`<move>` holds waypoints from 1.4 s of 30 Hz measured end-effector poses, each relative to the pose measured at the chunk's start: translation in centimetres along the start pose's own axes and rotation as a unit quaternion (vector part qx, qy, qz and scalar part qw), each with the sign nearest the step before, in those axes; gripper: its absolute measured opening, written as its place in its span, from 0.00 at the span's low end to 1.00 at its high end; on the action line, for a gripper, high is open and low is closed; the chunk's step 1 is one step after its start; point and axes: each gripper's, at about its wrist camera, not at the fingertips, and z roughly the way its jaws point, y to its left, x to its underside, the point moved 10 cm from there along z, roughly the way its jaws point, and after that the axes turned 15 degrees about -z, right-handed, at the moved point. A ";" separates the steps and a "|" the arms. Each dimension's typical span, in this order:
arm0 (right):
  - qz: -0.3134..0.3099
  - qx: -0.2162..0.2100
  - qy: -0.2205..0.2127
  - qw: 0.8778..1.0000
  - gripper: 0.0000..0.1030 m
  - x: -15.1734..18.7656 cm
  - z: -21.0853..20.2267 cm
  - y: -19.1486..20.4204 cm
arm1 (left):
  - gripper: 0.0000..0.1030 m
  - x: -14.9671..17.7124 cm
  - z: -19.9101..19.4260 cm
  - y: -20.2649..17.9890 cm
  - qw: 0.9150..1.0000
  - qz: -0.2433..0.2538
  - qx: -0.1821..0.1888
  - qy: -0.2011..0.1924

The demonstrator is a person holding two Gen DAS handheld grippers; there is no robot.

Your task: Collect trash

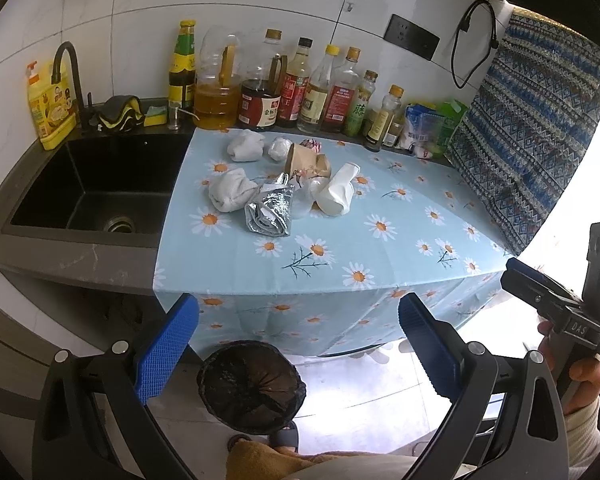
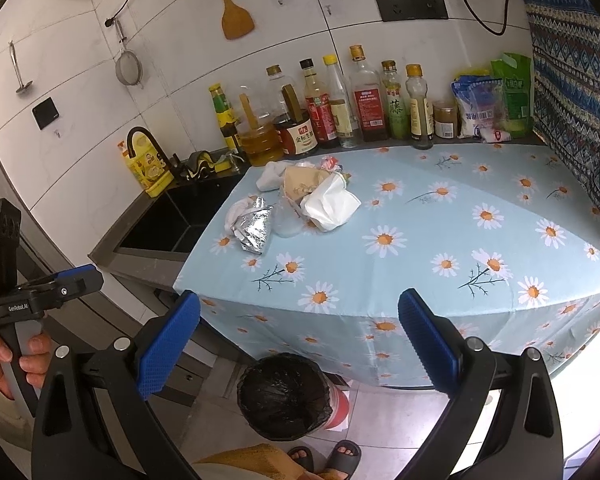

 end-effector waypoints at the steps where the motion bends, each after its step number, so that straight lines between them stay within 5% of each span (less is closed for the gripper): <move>1: -0.001 0.000 -0.001 1.000 0.95 0.0 0.0 0.1 | 0.94 -0.2 -0.1 -0.1 1.000 -0.001 0.001 0.000; 28: 0.008 0.013 0.016 1.000 0.95 -2.0 0.8 3.1 | 0.94 -2.1 -0.5 1.8 0.998 -0.001 0.050 0.028; 42: 0.020 0.060 0.037 0.997 0.95 -1.4 2.1 5.1 | 0.94 -2.0 1.3 5.1 0.995 0.019 0.077 0.056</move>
